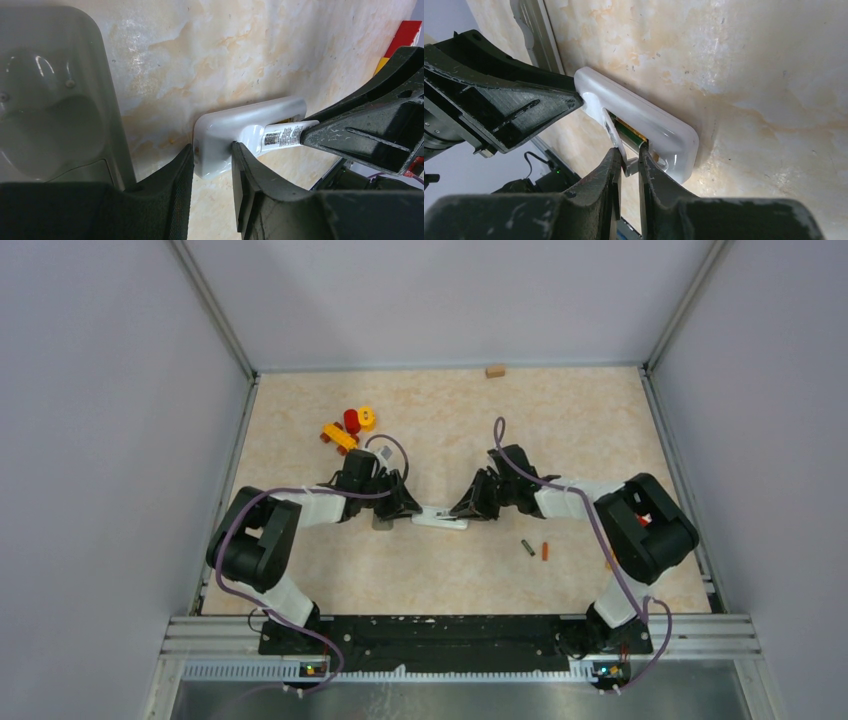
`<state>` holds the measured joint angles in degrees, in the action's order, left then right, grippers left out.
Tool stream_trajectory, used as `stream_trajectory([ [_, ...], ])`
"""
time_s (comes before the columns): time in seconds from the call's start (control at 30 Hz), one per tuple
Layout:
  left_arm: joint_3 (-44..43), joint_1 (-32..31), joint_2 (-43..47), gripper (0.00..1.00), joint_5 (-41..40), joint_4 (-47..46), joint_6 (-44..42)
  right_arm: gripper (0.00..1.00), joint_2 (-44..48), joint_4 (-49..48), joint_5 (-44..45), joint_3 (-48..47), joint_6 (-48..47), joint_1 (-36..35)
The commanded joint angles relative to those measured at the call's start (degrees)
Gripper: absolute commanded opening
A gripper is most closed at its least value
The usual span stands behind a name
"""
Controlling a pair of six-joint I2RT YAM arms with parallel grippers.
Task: Load the batteries into the remote control
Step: Load the battery cover into the remote control.
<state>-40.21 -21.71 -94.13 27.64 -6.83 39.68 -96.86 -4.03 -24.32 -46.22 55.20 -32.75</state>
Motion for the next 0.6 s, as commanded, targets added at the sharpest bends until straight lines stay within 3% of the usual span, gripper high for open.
stream_trajectory([
  [0.0, 0.81, -0.04, 0.17, 0.36, 0.21, 0.32, -0.38, 0.08, -1.35, -1.26, -1.80, -0.85, 1.77, -0.47],
  [0.27, 1.35, -0.04, 0.27, 0.35, 1.23, -0.93, 0.89, 0.07, -0.93, -4.79, -2.76, 2.20, 7.52, -0.75],
  [0.57, 1.61, 0.27, 0.76, 0.36, 0.66, -0.83, 0.88, 0.20, 0.50, 1.67, 1.45, -0.76, 4.18, -1.09],
])
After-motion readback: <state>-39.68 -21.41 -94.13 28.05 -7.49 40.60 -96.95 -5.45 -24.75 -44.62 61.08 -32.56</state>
